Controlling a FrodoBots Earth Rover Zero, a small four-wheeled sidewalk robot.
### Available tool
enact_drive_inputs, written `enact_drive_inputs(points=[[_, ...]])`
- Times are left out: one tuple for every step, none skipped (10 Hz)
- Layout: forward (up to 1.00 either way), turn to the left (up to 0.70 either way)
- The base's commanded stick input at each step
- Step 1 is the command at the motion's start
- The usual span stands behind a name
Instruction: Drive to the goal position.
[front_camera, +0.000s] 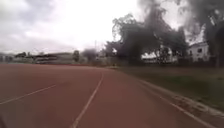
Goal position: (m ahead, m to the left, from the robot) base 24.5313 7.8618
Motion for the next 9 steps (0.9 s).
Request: enact_drive_inputs(points=[[0.85, 0.0], [0.85, 0.0], [0.85, 0.0], [0.85, 0.0], [0.85, 0.0], [0.85, 0.0], [0.85, 0.0], [0.85, 0.0], [0.85, 0.0]])
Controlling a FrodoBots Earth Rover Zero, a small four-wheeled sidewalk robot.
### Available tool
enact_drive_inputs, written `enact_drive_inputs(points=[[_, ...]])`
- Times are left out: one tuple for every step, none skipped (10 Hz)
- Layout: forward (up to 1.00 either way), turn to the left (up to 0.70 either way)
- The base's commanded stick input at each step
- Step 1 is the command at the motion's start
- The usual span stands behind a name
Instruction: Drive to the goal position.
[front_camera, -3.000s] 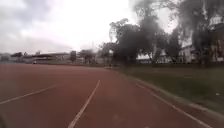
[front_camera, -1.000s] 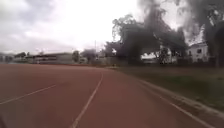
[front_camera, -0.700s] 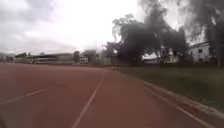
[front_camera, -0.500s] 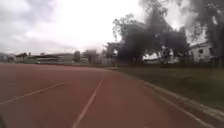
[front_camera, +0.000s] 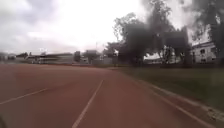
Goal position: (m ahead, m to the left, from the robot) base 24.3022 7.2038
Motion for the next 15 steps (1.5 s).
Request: enact_drive_inputs(points=[[0.85, 0.0], [0.85, 0.0], [0.85, 0.0], [0.85, 0.0], [0.85, 0.0], [0.85, 0.0], [0.85, 0.0], [0.85, 0.0], [0.85, 0.0], [0.85, 0.0], [0.85, 0.0], [0.85, 0.0], [0.85, 0.0], [0.85, 0.0], [0.85, 0.0]])
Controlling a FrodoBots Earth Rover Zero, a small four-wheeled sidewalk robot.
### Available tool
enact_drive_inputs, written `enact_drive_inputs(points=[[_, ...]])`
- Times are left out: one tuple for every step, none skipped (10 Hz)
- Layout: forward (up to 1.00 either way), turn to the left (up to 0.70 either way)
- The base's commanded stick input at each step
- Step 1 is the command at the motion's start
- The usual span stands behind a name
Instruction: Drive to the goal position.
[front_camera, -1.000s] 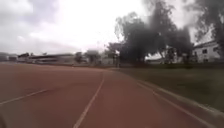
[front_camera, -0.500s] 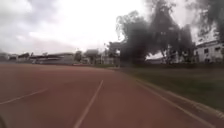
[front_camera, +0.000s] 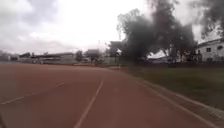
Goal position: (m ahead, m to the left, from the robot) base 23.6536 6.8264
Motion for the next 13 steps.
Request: enact_drive_inputs(points=[[0.85, 0.0], [0.85, 0.0], [0.85, 0.0], [0.85, 0.0], [0.85, 0.0], [0.85, 0.0], [0.85, 0.0], [0.85, 0.0], [0.85, 0.0], [0.85, 0.0], [0.85, 0.0], [0.85, 0.0], [0.85, 0.0]])
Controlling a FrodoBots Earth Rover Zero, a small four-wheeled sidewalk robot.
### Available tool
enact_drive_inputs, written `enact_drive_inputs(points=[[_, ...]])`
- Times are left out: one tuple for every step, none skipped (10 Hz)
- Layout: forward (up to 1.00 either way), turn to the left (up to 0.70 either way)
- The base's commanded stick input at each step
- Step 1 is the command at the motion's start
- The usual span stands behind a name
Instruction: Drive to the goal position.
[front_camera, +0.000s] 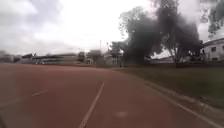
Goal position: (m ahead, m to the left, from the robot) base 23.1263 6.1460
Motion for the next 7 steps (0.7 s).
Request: enact_drive_inputs(points=[[0.85, 0.0], [0.85, 0.0], [0.85, 0.0], [0.85, 0.0], [0.85, 0.0], [0.85, 0.0], [0.85, 0.0]])
